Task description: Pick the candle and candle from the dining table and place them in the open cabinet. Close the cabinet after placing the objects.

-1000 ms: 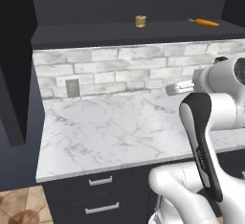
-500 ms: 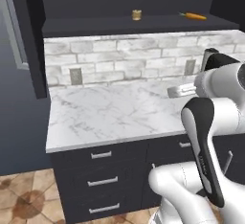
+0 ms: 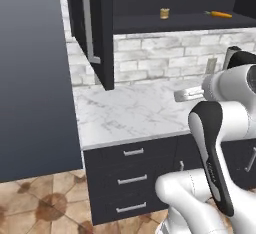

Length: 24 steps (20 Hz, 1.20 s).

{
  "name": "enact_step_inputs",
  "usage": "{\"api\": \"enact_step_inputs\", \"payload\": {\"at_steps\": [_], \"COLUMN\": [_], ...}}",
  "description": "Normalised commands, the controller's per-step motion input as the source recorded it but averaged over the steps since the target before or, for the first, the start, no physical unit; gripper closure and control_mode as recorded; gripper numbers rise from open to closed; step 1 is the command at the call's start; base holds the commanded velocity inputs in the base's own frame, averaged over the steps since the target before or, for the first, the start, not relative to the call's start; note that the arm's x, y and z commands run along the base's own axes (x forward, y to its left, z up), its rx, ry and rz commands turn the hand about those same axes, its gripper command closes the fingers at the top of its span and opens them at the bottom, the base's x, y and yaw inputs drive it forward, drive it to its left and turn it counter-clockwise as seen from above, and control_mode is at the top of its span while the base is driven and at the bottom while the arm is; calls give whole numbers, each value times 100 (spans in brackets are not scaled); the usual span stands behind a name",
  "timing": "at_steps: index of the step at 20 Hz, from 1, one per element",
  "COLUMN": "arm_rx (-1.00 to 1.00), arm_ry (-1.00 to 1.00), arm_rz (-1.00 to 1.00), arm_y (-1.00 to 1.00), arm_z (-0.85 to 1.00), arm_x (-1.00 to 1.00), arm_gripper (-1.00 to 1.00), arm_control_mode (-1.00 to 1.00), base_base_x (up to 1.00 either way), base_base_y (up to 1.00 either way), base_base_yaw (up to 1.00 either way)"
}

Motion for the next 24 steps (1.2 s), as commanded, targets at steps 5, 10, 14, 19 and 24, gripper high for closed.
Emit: {"api": "enact_step_inputs", "payload": {"at_steps": [5,10,14,19,24], "arm_rx": [0,0,0,0,0], "arm_ry": [0,0,0,0,0], "arm_rz": [0,0,0,0,0], "arm_y": [0,0,0,0,0], "arm_z": [0,0,0,0,0], "arm_x": [0,0,0,0,0], "arm_gripper": [-100,-100,-100,-100,-100], "arm_control_mode": [100,100,100,100,100], "base_base_x": [-26,-29,-21,-11,-5], "base_base_y": [13,23,46,43,34], "base_base_yaw": [-38,-54,-57,-60,-56]}}
